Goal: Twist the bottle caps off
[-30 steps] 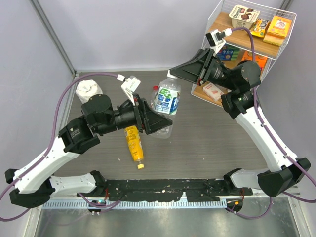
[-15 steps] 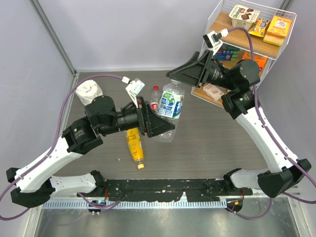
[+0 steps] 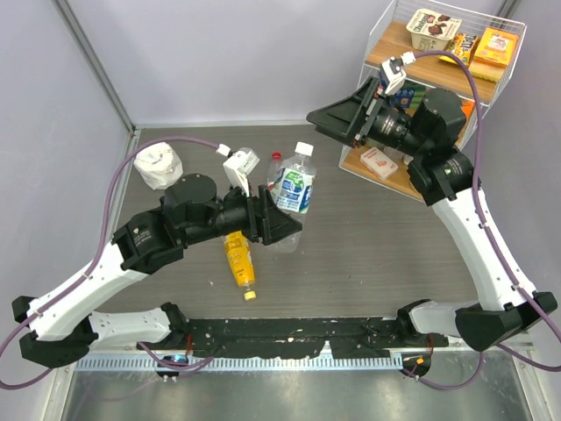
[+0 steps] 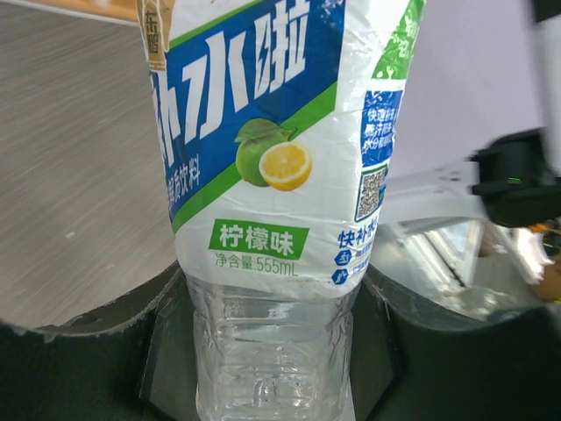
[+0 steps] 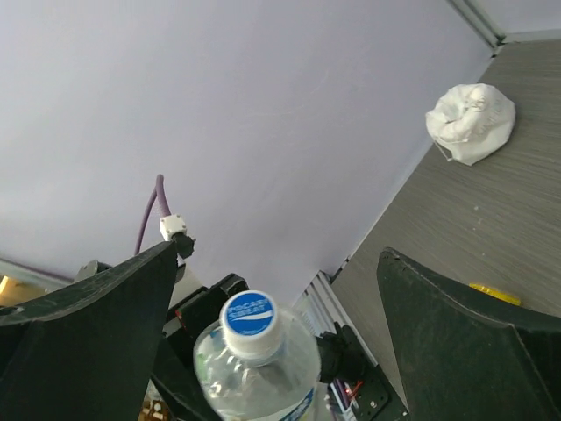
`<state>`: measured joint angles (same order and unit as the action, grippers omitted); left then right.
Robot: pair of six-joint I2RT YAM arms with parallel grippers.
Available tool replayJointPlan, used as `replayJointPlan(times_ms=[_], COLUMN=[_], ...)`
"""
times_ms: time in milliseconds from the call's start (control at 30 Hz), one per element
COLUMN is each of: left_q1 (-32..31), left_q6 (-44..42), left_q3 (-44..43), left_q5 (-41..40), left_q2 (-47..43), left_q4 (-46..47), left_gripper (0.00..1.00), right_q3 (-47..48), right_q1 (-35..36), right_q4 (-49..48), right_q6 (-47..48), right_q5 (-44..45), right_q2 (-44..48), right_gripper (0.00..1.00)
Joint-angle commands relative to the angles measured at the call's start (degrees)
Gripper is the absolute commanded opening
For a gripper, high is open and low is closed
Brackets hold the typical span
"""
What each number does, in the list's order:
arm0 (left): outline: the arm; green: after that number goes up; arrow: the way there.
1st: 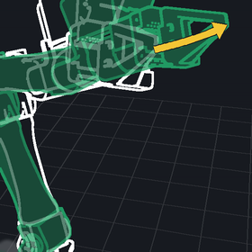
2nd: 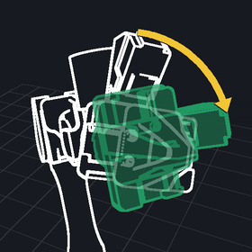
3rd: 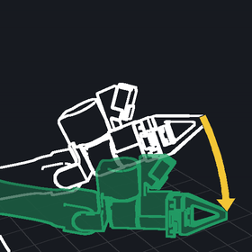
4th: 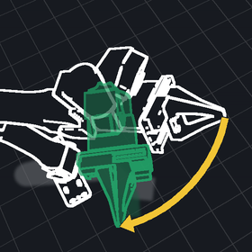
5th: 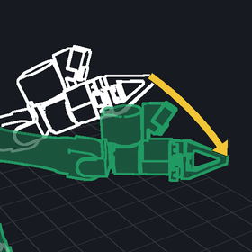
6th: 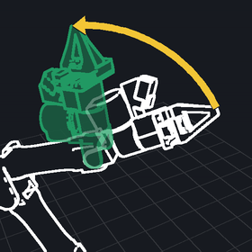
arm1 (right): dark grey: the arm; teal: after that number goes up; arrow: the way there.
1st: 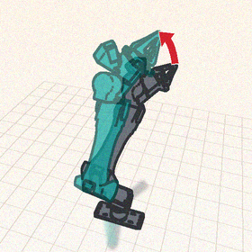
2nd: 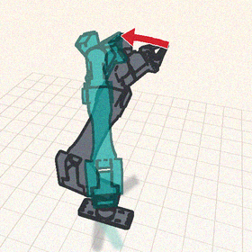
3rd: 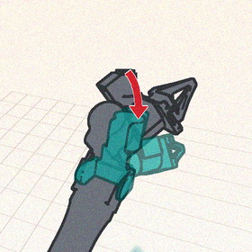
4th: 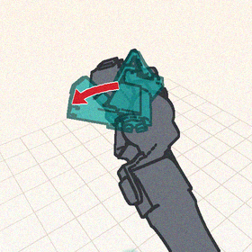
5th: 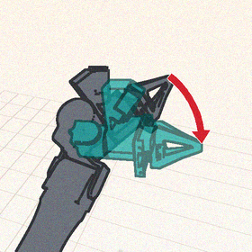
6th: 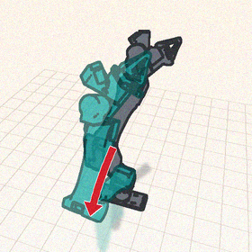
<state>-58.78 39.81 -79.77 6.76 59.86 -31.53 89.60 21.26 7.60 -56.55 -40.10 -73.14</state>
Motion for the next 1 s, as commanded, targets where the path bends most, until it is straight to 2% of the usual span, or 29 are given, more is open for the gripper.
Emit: replayJointPlan(times_ms=[0,267,333,733,933,967], left_q1=[-0.01,-0.01,-0.01,-0.10,-0.02,-0.01], left_q6=[-4.04,-4.13,-3.95,-2.81,-3.51,-3.51], left_q3=[-2.06,-3.29,-3.99,-9.87,-12.16,-12.43], left_q5=[-11.06,-17.39,-19.24,-22.93,-22.32,-22.23], left_q2=[0.17,4.39,5.44,13.70,16.08,16.34], left_q4=[-9.33,-16.28,-17.86,-25.41,-26.83,-26.92], left_gripper=[0.25,0.25,0.25,0.25,0.25,0.25], right_q3=[6.44,19.90,22.54,26.42,22.47,22.28], right_q1=[-0.07,0.10,1.15,11.61,11.97,11.97], right_q4=[15.04,40.26,44.06,49.53,47.08,46.55], right_q6=[6.89,14.71,15.94,14.55,12.08,11.65], right_q5=[7.91,18.72,21.36,29.90,31.48,31.31], right_q2=[-1.38,-9.11,-10.43,-15.98,-15.63,-15.80], right_gripper=[1.00,1.00,1.00,1.00,0.91,0.87])
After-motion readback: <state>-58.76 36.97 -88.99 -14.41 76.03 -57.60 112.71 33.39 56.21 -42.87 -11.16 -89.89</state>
